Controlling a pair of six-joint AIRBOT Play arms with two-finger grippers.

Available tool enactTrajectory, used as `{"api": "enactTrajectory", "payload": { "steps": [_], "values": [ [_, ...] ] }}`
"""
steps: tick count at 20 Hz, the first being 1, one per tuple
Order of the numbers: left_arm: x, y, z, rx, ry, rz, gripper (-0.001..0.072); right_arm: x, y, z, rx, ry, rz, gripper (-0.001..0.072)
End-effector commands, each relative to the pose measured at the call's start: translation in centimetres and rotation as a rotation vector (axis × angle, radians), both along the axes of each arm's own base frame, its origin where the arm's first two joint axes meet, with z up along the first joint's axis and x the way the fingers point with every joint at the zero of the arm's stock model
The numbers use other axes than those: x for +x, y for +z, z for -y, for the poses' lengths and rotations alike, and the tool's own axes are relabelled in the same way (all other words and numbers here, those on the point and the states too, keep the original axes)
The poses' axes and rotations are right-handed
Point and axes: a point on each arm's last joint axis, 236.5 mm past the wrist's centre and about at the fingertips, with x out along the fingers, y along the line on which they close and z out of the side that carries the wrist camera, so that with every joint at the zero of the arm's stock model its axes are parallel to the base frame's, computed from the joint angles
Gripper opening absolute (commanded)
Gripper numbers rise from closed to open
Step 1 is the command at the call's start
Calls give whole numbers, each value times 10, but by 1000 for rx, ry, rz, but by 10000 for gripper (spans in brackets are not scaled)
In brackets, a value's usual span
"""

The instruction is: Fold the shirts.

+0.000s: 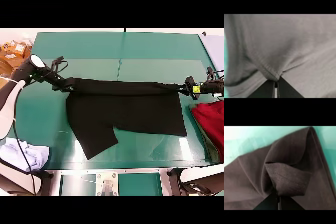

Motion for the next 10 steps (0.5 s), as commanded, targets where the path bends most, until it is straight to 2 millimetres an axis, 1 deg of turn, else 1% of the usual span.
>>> {"api": "enactTrajectory", "payload": {
  "steps": [1, 3, 6, 7, 8, 9, 10],
  "values": [
    [-19, -10, 16, -13, -39, -55, 22, -19, -4, -11, 43, 47, -58, 22],
    [-29, -10, 18, -17, -61, -91, 22, -28, -3, -14, 72, 63, -86, 22],
    [-41, -10, 14, -17, -82, -141, 23, -47, -5, -15, 103, 70, -167, 23],
    [-44, -10, 13, -15, -90, -151, 24, -53, -5, -12, 113, 60, -197, 83],
    [-49, -9, 13, -15, -101, -165, 108, -60, -3, -9, 138, 43, -224, 221],
    [-54, -4, 12, -17, -121, -180, 463, -66, 1, -4, 158, 24, -240, 442],
    [-59, 5, 8, -21, -140, -205, 573, -71, 7, 4, 162, 2, -238, 630]
  ]
}}
